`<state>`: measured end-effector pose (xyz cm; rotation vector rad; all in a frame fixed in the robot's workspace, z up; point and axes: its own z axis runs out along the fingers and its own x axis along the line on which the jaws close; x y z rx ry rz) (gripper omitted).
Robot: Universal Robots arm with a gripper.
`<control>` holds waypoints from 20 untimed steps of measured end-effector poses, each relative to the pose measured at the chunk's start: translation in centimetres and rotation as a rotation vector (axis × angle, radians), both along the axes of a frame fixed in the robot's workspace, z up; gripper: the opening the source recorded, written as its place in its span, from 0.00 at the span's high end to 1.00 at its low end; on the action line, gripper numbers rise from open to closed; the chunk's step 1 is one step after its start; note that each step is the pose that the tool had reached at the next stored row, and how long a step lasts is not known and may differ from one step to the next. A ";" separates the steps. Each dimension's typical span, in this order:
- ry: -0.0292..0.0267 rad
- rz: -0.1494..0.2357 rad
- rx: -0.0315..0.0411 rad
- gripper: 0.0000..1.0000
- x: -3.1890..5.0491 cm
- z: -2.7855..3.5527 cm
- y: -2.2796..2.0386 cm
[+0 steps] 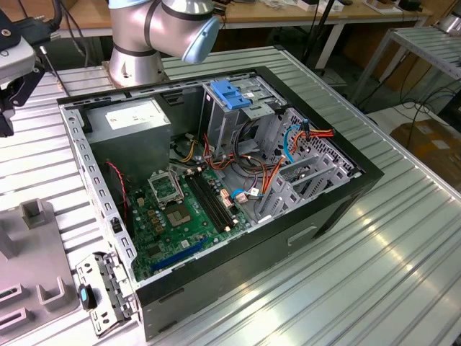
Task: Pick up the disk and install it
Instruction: 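Reach for the disk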
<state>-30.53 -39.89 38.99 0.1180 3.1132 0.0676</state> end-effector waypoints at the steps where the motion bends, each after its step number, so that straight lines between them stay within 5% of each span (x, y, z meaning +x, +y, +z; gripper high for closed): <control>1: -0.0001 0.000 0.0000 0.89 -0.13 -0.01 0.00; 20: 0.0000 0.000 0.0000 0.89 -1.38 -0.03 0.00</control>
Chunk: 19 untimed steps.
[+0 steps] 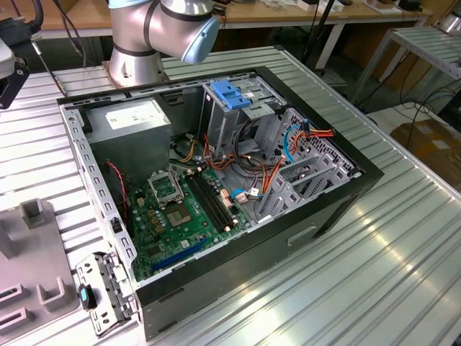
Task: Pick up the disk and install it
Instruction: 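Reach for the disk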
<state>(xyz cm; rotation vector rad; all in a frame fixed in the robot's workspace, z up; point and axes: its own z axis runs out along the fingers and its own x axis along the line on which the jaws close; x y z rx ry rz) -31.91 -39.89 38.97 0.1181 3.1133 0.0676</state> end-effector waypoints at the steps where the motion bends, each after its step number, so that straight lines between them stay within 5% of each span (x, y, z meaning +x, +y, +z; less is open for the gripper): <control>1: -0.0001 0.000 0.0000 0.89 -0.04 0.00 0.00; 19: 0.0000 0.000 0.0001 0.89 -1.80 -0.02 0.00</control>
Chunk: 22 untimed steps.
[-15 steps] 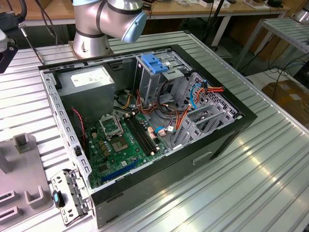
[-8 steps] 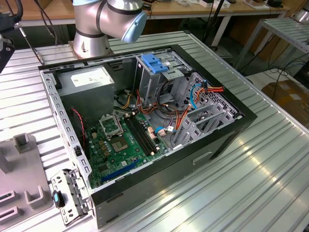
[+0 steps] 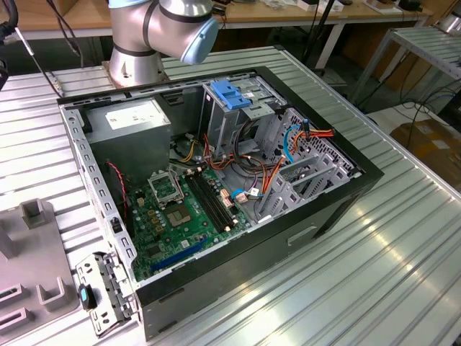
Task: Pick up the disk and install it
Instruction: 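Reach for the disk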
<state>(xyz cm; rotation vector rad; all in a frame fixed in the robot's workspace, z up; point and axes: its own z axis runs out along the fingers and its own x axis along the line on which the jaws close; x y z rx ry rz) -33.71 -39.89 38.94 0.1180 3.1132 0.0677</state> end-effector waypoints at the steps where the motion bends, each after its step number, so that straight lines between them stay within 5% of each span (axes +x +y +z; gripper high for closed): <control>1: 0.0001 0.000 0.0000 0.89 -0.16 0.00 0.00; 22: 0.0007 0.000 0.0002 0.89 -2.27 -0.03 0.00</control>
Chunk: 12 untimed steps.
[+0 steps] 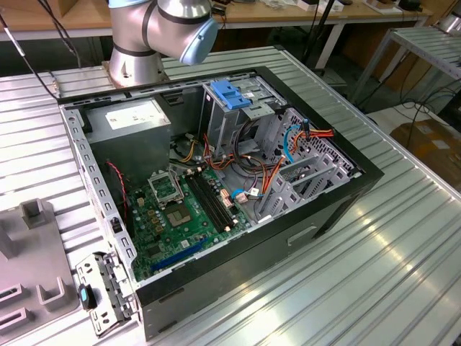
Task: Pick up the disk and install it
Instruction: 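Reach for the disk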
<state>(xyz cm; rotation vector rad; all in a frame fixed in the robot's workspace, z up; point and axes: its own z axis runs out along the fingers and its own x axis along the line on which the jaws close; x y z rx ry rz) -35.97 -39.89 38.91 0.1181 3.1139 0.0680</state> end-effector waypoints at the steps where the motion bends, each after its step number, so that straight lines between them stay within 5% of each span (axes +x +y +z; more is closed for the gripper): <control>1: 0.0000 0.000 0.0000 0.89 -0.07 0.00 0.00; 12: 0.0002 0.000 0.0001 0.89 -1.18 -0.03 0.01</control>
